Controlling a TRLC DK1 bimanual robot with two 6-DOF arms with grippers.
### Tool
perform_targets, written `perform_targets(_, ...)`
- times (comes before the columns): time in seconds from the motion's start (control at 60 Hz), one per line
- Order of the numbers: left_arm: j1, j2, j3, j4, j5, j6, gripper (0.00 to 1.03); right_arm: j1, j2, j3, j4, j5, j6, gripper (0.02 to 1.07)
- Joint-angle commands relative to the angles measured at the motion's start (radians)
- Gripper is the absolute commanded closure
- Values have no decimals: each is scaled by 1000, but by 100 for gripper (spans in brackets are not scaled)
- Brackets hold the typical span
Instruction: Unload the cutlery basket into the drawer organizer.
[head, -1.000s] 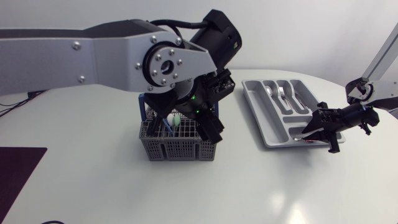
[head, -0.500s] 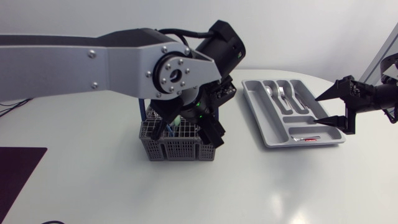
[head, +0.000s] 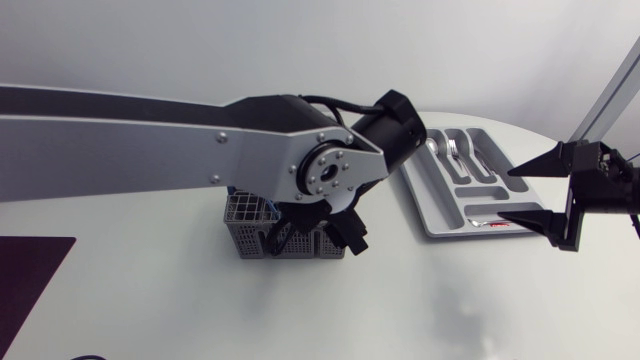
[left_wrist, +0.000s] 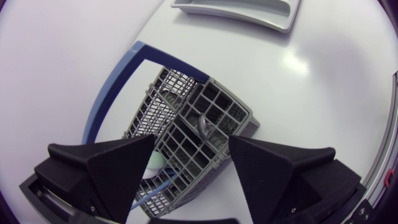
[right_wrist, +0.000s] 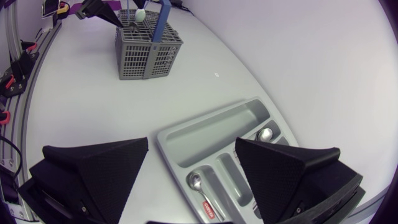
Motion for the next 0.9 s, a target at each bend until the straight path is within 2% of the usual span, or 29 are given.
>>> perform_targets(0.0,-15,42,16,-2,-27,-41,16,-3,-77,-95,19,-15,34,6)
perform_targets(0.133,-21,60,29,-2,-31,-54,22,-3,-198,-193,44,-29,50,6)
perform_targets(0.183,-21,63,33,-2,-31,-58,28,-3,-238,-222,44,-35,50,6)
perform_targets(0.267,-23,68,39,-2,-36,-60,29,-4,-290,-264,44,-43,50,6)
perform_targets(0.383,-24,70,41,-2,-39,-63,42,-7,-331,-302,45,-50,48,6)
perform_targets(0.483,-24,73,36,-2,-40,-64,47,-10,-339,-316,47,-55,48,6)
perform_targets(0.683,-16,77,27,3,-40,-73,67,-15,-371,-345,44,-66,48,6)
perform_targets(0.883,-16,91,22,12,-40,-73,71,-15,-411,-373,44,-70,47,6)
